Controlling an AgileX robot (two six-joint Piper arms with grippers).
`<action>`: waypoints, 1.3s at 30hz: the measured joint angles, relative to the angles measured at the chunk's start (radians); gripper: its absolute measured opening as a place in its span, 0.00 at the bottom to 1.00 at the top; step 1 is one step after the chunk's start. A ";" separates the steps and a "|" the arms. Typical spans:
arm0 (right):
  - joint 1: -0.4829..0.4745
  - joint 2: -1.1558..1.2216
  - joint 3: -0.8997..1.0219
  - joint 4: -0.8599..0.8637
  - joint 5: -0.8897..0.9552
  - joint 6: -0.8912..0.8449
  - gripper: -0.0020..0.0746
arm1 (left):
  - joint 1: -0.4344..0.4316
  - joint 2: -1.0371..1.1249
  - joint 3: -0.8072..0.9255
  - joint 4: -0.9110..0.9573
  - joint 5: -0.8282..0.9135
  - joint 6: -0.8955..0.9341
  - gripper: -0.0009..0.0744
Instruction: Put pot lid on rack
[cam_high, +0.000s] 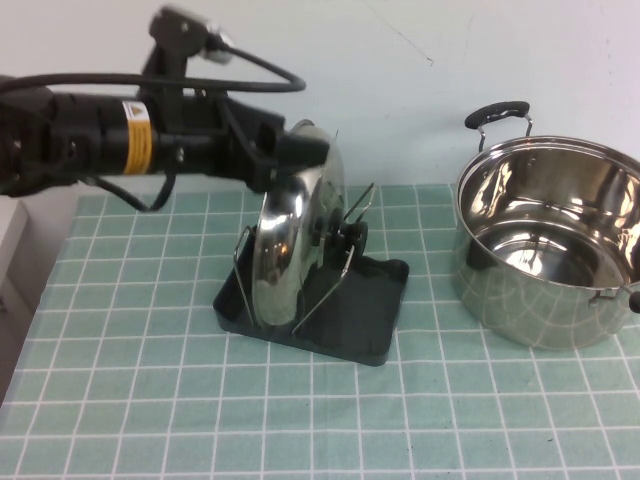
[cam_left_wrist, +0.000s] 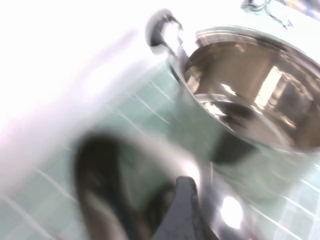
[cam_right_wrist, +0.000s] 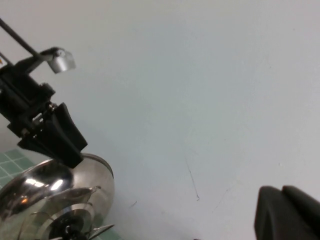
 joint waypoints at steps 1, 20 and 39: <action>0.000 0.000 0.000 -0.011 -0.011 0.000 0.02 | 0.000 -0.012 -0.006 0.000 0.024 0.008 0.76; 0.000 0.059 -0.232 -0.345 0.691 -0.062 0.02 | 0.000 -0.350 -0.032 -0.268 1.201 0.608 0.02; 0.000 -0.067 -0.090 0.373 0.764 -0.404 0.02 | 0.003 -0.687 0.228 -2.074 1.575 1.956 0.01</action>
